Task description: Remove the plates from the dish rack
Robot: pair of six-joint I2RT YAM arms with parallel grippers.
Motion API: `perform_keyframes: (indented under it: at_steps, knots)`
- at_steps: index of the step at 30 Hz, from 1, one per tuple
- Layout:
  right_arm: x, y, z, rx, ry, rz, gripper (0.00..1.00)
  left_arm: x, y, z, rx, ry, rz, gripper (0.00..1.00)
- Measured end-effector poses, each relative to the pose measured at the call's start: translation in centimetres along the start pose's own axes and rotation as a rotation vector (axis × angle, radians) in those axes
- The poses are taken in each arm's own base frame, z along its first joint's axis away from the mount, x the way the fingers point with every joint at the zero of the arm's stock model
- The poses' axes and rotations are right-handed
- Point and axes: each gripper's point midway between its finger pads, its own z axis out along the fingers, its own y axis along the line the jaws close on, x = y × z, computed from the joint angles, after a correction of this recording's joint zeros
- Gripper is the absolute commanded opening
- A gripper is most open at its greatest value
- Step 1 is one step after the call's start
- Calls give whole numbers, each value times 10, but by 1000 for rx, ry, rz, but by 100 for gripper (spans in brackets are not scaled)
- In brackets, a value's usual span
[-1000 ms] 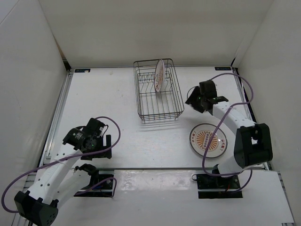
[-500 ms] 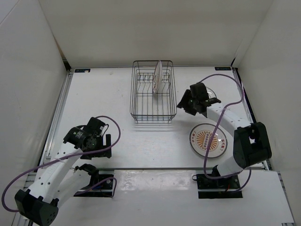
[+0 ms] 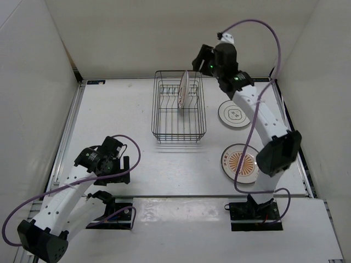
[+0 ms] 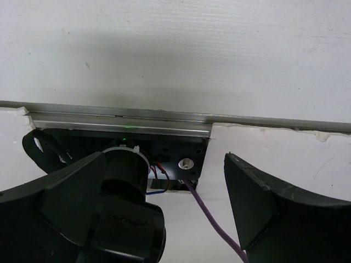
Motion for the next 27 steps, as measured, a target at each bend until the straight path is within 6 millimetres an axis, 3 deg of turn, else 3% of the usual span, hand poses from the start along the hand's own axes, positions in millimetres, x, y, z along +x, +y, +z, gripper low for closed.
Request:
perform_keyframes:
  at_steps: [2, 5, 8, 11, 14, 17, 27]
  knots:
    - [-8, 25, 19, -38, -16, -45, 68, 0, 0, 0, -2, 1, 0, 100]
    - [1, 50, 55, -57, -8, -118, 69, -1, 1, 0, -9, -1, -2, 100]
    - [46, 51, 87, -23, 67, -201, 69, -2, 3, 1, -20, -1, -2, 100]
    - [104, 30, 106, 61, 181, -290, 65, -6, 3, -1, -31, -7, 3, 100]
    - [135, 22, 115, 103, 224, -371, 61, -12, 3, -5, -32, -24, 12, 100]
    - [140, 16, 115, 148, 223, -433, 60, -15, 3, -7, -31, -33, 23, 100]
    - [120, 18, 122, 171, 135, -408, 62, -17, 6, -7, -49, -29, 52, 100]
